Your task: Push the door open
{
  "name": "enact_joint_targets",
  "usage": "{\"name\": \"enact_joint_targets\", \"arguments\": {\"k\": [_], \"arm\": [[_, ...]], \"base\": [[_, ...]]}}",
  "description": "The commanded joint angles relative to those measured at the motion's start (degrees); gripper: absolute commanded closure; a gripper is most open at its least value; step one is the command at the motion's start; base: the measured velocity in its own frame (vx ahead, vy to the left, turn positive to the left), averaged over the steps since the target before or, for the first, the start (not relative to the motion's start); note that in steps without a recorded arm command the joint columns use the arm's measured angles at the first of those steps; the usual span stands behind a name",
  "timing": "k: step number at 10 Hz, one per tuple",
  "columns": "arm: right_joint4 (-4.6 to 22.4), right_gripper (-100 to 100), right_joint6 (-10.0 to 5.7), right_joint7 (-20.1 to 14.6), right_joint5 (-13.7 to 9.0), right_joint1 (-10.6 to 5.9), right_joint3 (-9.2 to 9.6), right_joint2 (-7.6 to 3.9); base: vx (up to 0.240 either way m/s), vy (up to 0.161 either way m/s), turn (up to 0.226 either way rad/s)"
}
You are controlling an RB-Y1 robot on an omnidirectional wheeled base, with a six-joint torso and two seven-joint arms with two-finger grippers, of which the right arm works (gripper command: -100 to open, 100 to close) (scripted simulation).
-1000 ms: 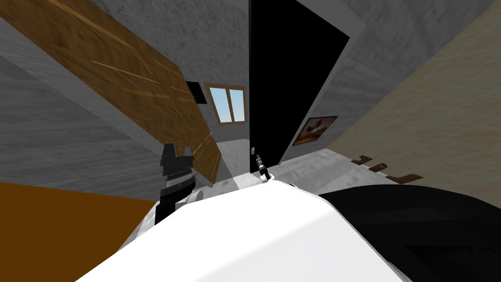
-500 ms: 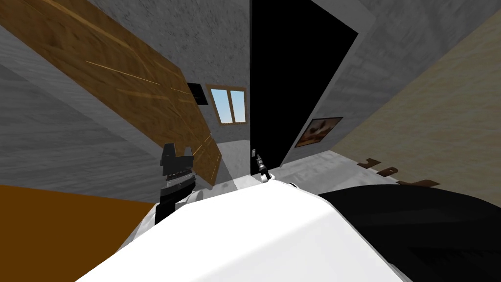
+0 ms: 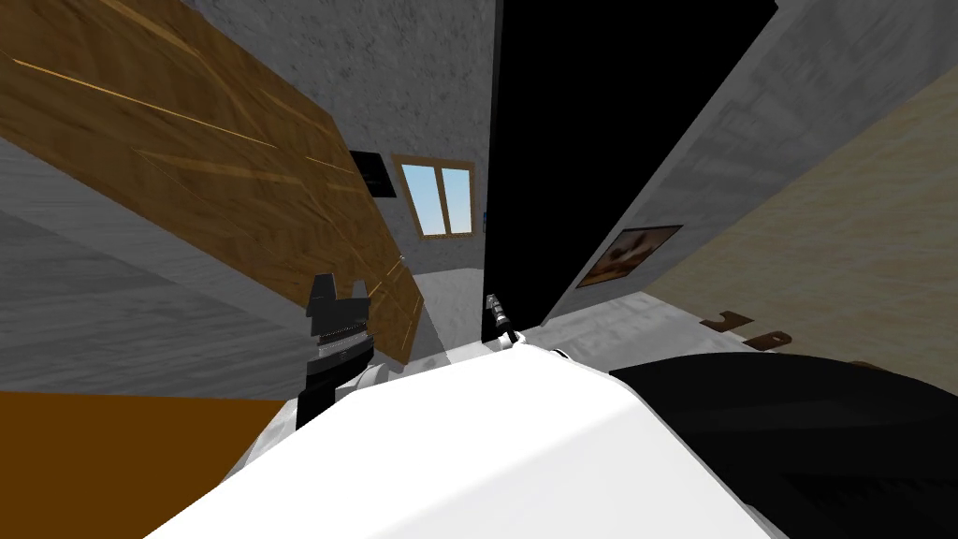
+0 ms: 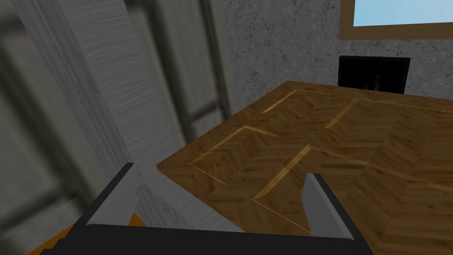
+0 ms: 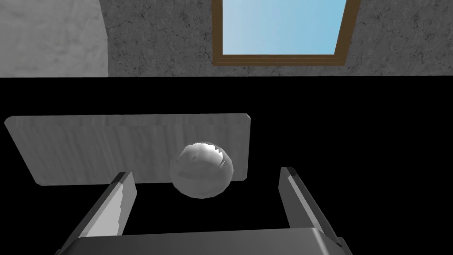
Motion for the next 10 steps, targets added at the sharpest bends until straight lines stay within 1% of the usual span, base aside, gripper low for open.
{"name": "enact_joint_targets", "arguments": {"k": [1,2,3,8,10], "arm": [[0.1,-100,-0.02,0.1,-0.1,-0.04,-0.17,0.62],[-0.2,-100,0.06,0.0,0.0,0.18,-0.05,0.38],[-0.2,100,0.06,0.0,0.0,0.18,-0.05,0.38],[-0.2,100,0.06,0.0,0.0,0.18,-0.05,0.38],[-0.1,100,0.17,0.4,-0.5,0.29,-0.82,-0.24]], "base": [[0.202,-0.013,0.021],[0.080,-0.003,-0.001],[-0.017,0.003,0.003],[-0.013,0.000,0.001],[0.133,0.032,-0.023]]}}
